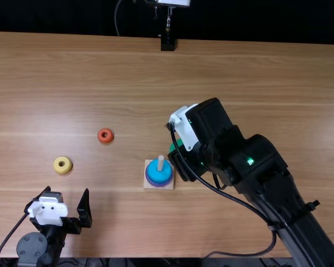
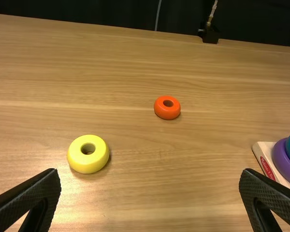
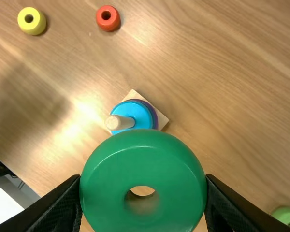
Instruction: Build the Hanoi tower: stack the rings onto the peg from bottom to top in this color order: purple, dark blue, light blue, dark green, light green, yellow, orange.
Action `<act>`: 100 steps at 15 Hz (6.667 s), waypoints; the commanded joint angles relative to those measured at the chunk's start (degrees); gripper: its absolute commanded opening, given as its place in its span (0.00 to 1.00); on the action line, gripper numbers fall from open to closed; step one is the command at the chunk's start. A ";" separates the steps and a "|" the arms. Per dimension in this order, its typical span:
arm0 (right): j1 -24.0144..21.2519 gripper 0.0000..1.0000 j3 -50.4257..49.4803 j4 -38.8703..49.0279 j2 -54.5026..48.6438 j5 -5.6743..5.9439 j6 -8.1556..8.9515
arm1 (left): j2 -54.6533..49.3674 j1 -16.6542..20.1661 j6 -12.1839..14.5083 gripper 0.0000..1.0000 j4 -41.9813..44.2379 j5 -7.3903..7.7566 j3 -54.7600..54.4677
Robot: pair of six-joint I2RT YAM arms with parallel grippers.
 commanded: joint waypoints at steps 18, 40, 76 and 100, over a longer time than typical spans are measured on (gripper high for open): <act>4.08 0.00 3.92 0.53 7.98 -0.75 3.02 | -0.69 0.65 0.36 1.00 -0.57 0.38 -3.05; 5.67 0.00 3.65 0.64 13.08 -0.65 3.23 | -0.69 0.65 0.36 1.00 -0.57 0.38 -3.05; -41.62 1.00 -47.06 30.59 -14.52 0.41 0.27 | -0.69 0.65 0.36 1.00 -0.57 0.38 -3.05; -45.66 1.00 -43.63 39.87 3.15 0.41 0.59 | -0.69 0.65 0.36 1.00 -0.57 0.38 -3.05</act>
